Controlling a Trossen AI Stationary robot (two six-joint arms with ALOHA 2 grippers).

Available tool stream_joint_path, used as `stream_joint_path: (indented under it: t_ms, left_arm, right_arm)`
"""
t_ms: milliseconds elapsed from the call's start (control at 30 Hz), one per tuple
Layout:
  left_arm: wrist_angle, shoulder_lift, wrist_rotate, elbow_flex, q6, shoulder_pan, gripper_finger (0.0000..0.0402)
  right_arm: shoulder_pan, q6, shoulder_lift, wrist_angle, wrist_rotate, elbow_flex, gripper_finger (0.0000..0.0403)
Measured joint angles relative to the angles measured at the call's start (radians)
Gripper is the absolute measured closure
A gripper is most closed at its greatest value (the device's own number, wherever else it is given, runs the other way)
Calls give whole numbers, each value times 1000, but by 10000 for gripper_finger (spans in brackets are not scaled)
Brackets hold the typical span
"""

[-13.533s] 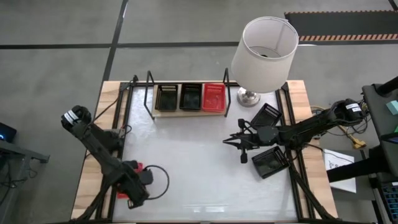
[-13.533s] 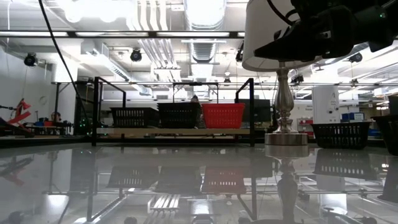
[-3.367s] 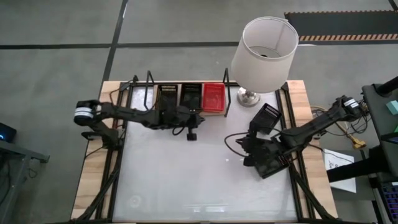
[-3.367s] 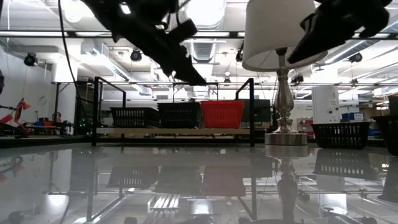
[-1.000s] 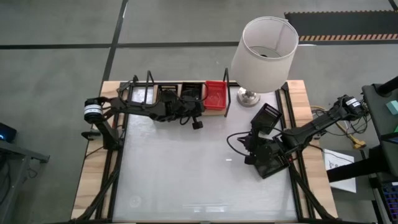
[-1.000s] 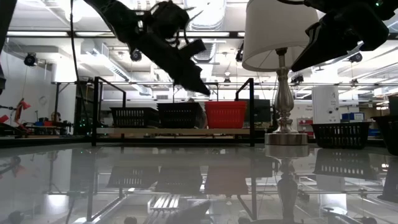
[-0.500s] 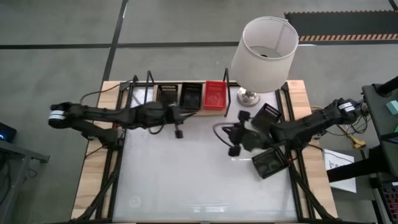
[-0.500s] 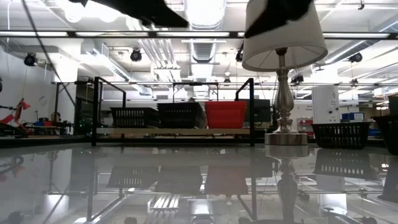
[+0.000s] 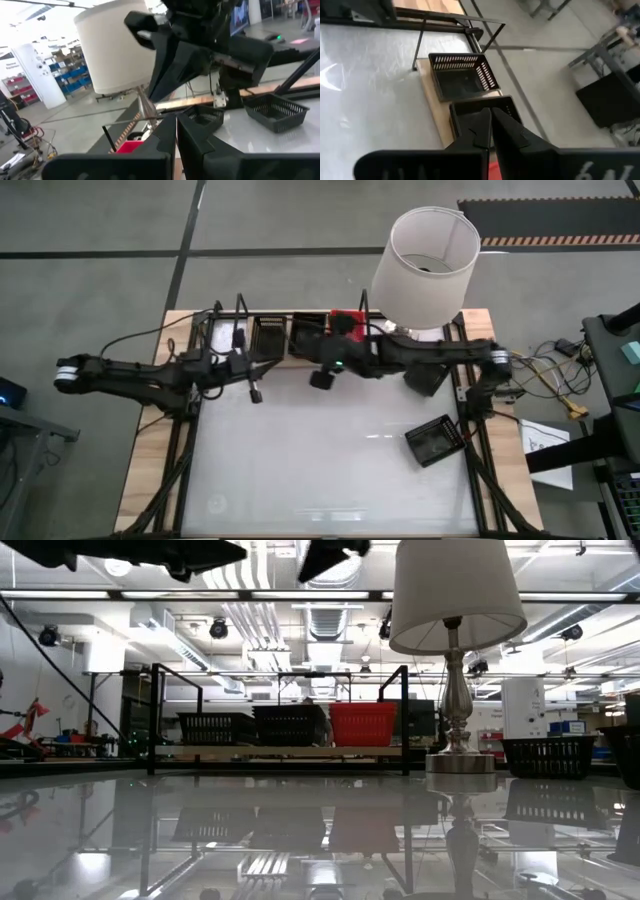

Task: Stack baskets on shelf by color
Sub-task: Adjust the red bins on the shelf

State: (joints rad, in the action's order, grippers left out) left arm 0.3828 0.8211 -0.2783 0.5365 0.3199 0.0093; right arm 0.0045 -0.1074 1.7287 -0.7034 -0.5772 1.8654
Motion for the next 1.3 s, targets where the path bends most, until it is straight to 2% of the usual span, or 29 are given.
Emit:
stream_joint_path:
  t_ms: [233, 300, 467, 733, 1300]
  left_arm:
    - [2, -76, 2, -45, 12, 0, 401]
    - [3, -88, 2, -50, 24, 0, 401]
    - [5, -90, 4, -53, 28, 0, 402]
    - [4, -76, 4, -51, 36, 2, 402]
    - [7, -76, 4, -49, 37, 2, 402]
  right_arm:
    - [-75, 157, 245, -371, -17, 435, 394]
    - [-101, 204, 292, -446, -9, 493, 394]
    - [-195, 284, 290, -459, 111, 412, 394]
    - [-294, 344, 290, -398, 106, 253, 394]
    - [-313, 342, 290, -252, 106, 30, 394]
